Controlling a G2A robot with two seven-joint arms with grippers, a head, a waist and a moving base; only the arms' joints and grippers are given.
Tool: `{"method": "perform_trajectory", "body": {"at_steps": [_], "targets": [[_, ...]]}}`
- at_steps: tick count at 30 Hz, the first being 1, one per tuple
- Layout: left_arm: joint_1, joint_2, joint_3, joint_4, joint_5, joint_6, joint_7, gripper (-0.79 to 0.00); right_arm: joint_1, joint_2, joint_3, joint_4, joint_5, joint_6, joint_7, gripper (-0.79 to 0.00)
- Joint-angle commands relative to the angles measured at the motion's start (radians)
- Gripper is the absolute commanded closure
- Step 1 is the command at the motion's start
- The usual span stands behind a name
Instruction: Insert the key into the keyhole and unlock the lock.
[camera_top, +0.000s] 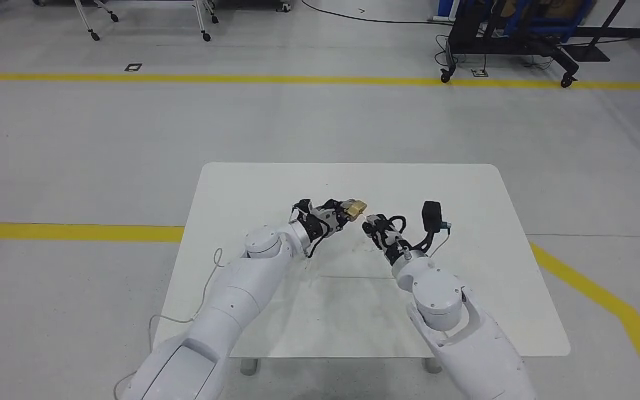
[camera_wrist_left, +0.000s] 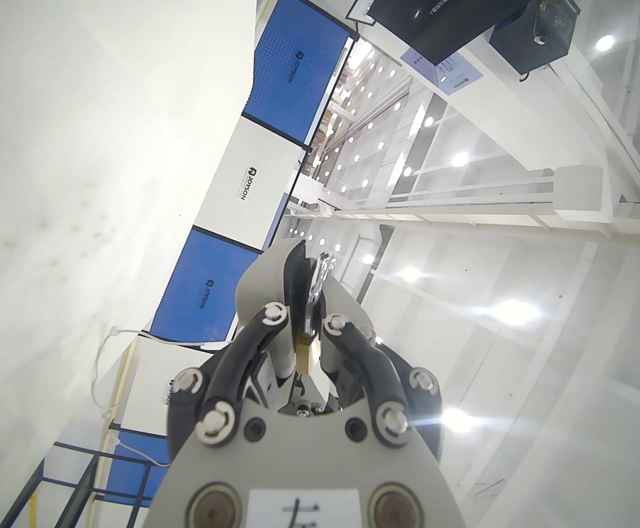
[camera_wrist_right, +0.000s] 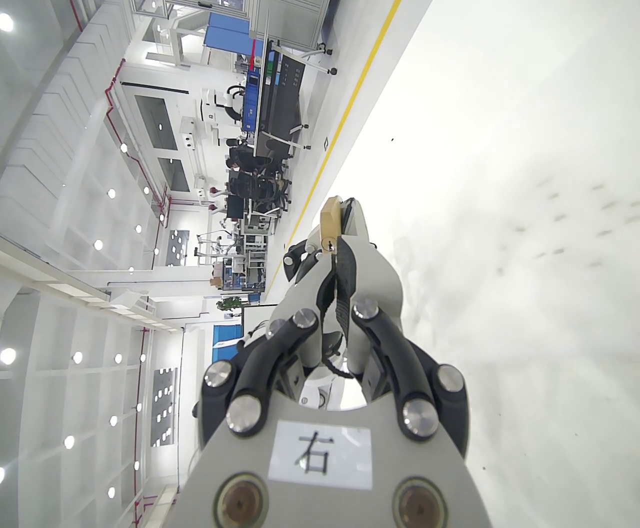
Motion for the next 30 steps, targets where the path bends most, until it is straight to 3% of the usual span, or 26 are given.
{"method": "perform_trajectory", "body": {"at_steps": [1,15,30], "targets": [[0.001,0.0,-0.001,0.0,0.004,-0.002,0.001,0.0,0.001,-0.001,0.0,0.0,-0.003,0.0,0.002,0.0],[0.018,-0.002,-0.002,-0.01,0.046,-0.047,0.024,0.0,0.01,-0.006,-0.021,0.005,-0.117,0.024,0.006,0.0],[0.018,-0.003,-0.017,-0.01,0.05,-0.037,0.025,0.0,-0.002,-0.012,-0.014,-0.006,-0.155,0.021,0.03,0.0]]}}
